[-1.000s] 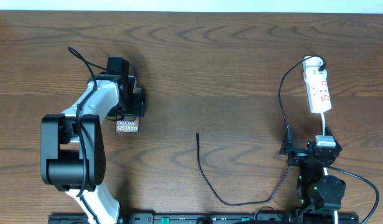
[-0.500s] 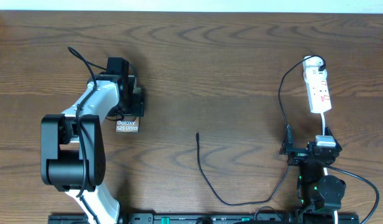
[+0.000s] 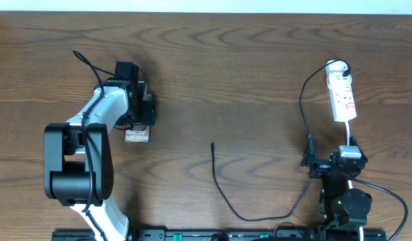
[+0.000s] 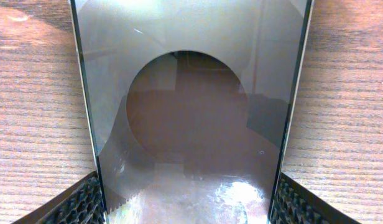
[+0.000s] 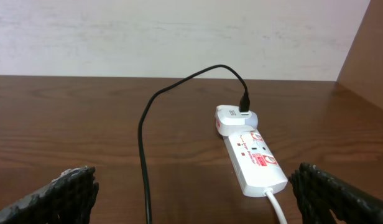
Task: Plug charger to phone and switch on socket
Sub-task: 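Lower the left gripper and close it on the phone's edges, then lift the phone with the left gripper and tilt it upright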
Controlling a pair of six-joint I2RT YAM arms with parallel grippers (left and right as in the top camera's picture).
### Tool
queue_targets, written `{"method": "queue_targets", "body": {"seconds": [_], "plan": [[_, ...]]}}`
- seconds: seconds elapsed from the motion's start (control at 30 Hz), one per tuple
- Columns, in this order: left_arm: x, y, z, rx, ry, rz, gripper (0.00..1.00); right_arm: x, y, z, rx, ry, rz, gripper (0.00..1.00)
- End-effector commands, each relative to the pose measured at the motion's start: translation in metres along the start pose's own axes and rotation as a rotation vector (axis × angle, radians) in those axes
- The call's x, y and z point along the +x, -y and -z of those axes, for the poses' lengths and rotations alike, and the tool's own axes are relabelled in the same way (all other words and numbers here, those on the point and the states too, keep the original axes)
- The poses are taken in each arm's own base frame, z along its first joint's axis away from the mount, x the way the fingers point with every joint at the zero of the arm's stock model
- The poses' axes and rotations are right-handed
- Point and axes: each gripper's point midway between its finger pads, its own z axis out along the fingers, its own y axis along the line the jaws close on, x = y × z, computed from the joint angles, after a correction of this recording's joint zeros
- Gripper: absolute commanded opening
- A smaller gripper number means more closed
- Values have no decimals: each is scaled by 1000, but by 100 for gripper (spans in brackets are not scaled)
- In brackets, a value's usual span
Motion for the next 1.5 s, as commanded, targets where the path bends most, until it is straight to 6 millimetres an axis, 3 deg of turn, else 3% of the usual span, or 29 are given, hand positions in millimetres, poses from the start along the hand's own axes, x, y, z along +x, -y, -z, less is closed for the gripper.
{"method": "queue_targets", "body": {"seconds": [0.0,0.13,0.47,0.57,0.77,1.0,1.13,1.47], "plan": [[24,1,-18,8,-83,9,70,1,-2,0,-10,0,5,99],[25,1,-18,7,-83,9,70,1,-2,0,-10,0,5,99],[24,1,-18,7,-83,9,55,1,-2,0,-10,0,5,99],[24,1,-18,7,-83,9,47,1,-2,0,-10,0,5,99],[24,1,-18,7,-83,9,22,1,-2,0,-10,0,5,99],[22,1,-16,8,-77,9,10,1,-2,0,-10,0,5,99],[9,4,2,23,-34,12,8,1,-2,0,-10,0,5,99],[-21,22,70,127,169,6,8,1,-2,0,-10,0,5,99]]}}
